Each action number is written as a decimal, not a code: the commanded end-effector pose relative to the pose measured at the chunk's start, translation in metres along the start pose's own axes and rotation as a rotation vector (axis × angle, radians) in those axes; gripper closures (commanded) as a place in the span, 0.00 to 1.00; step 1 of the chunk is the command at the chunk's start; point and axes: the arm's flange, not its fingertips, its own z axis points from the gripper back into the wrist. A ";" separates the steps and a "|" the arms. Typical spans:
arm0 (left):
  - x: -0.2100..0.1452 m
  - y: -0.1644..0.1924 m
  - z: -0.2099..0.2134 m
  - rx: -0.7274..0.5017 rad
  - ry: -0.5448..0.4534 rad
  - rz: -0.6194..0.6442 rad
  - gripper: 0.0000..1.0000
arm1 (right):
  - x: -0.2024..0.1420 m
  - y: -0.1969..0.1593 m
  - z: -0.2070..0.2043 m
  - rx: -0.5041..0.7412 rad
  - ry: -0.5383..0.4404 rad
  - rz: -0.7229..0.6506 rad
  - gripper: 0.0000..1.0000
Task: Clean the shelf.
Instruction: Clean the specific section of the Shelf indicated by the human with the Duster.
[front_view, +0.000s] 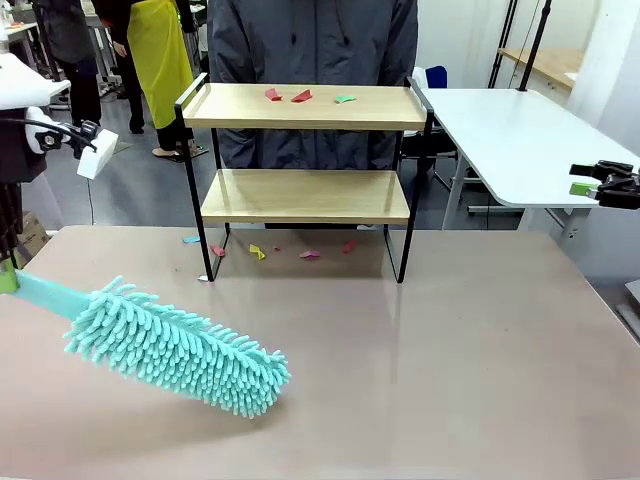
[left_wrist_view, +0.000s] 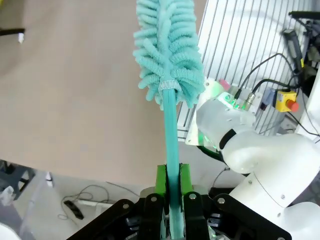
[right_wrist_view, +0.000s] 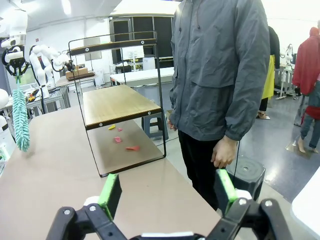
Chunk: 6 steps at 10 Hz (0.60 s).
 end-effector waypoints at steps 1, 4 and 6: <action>-0.006 -0.002 0.000 -0.011 -0.040 -0.003 0.87 | 0.005 0.002 -0.002 -0.003 0.007 -0.011 0.00; -0.006 -0.002 0.000 -0.011 -0.040 -0.003 0.87 | 0.005 0.002 -0.002 -0.003 0.007 -0.011 0.00; -0.006 -0.002 0.000 -0.011 -0.040 -0.003 0.87 | 0.005 0.002 -0.002 -0.003 0.007 -0.011 0.00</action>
